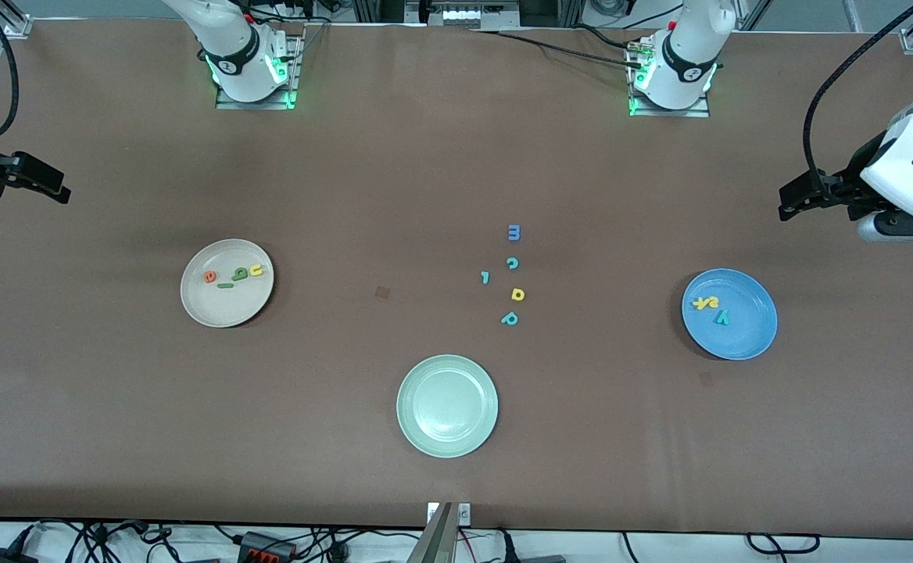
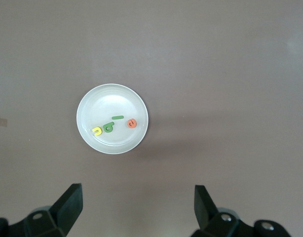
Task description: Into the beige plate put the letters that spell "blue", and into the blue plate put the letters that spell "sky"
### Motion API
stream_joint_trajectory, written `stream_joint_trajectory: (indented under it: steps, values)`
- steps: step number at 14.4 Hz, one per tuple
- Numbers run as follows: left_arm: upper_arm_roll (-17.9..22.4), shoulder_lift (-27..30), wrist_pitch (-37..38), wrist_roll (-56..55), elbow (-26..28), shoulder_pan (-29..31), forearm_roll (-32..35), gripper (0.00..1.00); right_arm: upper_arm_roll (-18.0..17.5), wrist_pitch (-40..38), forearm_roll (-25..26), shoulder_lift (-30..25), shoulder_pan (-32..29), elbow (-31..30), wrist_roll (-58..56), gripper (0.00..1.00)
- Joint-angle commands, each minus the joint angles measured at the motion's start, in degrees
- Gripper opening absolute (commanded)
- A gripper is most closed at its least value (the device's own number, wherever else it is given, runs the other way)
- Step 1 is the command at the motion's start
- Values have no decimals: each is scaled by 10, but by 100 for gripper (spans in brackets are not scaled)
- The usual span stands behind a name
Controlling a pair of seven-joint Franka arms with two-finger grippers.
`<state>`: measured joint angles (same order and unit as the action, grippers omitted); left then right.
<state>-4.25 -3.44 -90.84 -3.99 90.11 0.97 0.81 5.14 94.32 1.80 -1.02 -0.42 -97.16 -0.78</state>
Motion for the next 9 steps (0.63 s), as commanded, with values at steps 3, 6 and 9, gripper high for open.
stream_joint_trajectory:
  steps: [3, 6, 9]
  values:
    - [0, -7, 9, 9, -18, 0, 4, 100, -5, -12, 7, -11, -8, -5, -6, 100]
    - [0, -7, 8, 9, -18, 0, 5, 100, -5, -12, 8, -10, -8, -5, -6, 100]
    - [-1, -7, 8, 9, -18, 0, 6, 100, -5, -12, 8, -10, -8, -4, -7, 100]
